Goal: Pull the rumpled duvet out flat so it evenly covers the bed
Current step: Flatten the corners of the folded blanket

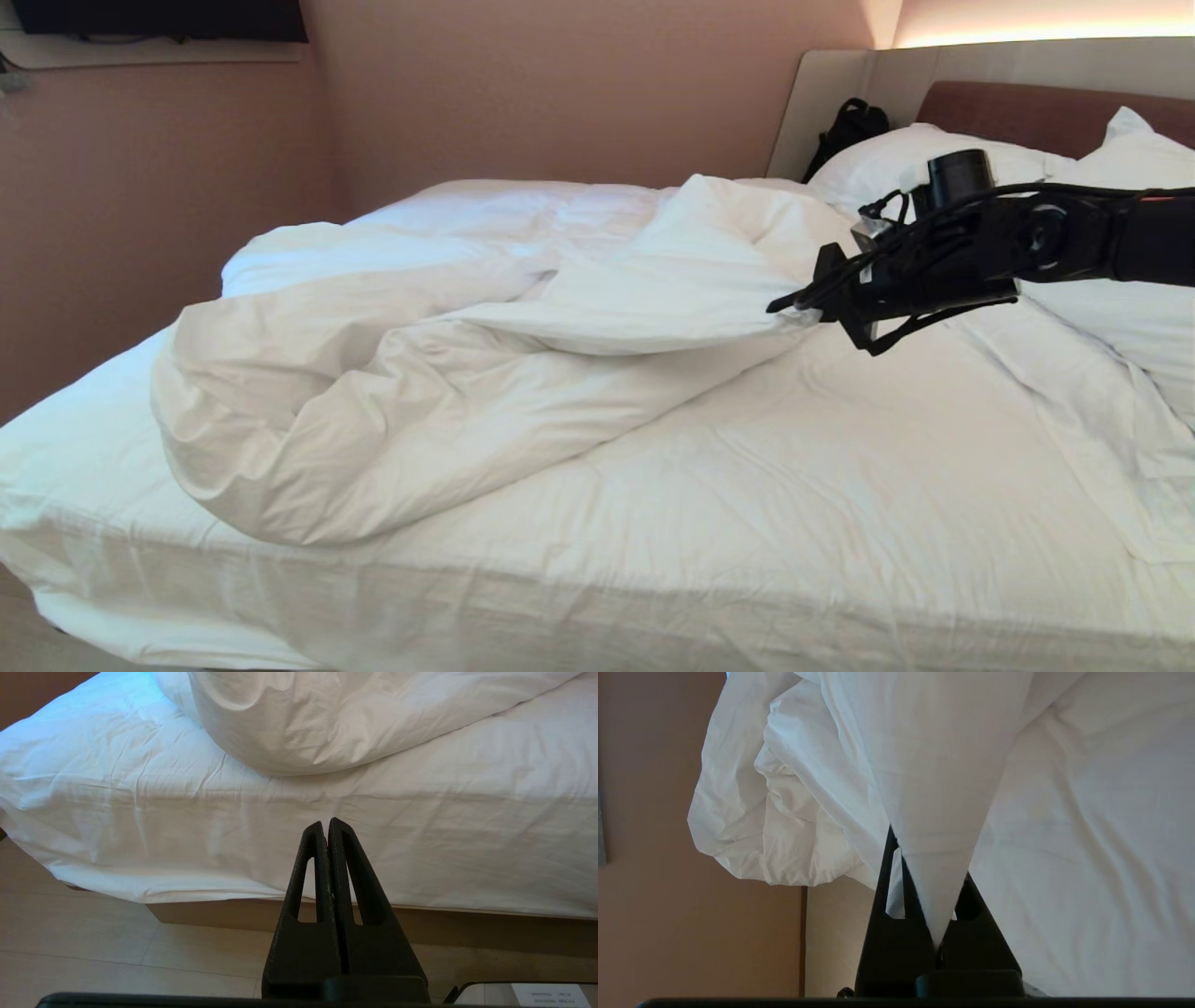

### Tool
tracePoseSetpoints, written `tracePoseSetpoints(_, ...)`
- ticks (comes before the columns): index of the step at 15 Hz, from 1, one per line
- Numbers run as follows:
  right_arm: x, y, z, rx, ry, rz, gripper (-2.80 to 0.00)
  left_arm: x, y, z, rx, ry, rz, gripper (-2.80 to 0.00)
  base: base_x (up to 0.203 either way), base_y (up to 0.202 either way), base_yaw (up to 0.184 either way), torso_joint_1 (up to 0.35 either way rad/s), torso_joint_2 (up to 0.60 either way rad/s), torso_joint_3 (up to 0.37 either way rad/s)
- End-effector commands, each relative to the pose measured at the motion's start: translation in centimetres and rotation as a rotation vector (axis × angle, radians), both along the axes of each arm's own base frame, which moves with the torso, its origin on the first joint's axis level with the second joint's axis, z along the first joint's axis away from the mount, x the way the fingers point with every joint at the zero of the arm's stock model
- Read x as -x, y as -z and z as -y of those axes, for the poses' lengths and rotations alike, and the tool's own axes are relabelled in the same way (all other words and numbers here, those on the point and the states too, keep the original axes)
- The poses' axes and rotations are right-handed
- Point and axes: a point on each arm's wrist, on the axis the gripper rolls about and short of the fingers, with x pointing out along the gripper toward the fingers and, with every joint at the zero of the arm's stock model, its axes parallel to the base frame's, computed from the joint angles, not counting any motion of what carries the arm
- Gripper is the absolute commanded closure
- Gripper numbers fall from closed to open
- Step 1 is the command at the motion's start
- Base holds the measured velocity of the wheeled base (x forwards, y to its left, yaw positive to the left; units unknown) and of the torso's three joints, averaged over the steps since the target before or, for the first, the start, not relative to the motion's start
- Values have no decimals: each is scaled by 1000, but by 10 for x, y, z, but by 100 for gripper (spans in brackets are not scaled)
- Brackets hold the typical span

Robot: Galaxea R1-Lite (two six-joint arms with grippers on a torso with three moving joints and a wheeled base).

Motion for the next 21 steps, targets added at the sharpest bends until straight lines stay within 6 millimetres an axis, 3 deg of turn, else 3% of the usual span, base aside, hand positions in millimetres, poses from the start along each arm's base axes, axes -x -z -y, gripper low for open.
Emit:
tracePoseSetpoints(1, 20, -14, 5, 6, 7, -44, 0, 0, 0, 0, -1, 0, -1, 0, 0, 0, 0, 0, 0, 0)
tracePoseSetpoints(8, 49, -25, 17, 63, -9, -77, 0, 0, 0, 0, 0, 0, -1, 0, 0, 0, 0, 0, 0, 0)
tracePoseSetpoints(21, 79, -8, 59, 129, 52, -119, 0, 0, 0, 0, 0, 0, -1, 0, 0, 0, 0, 0, 0, 0)
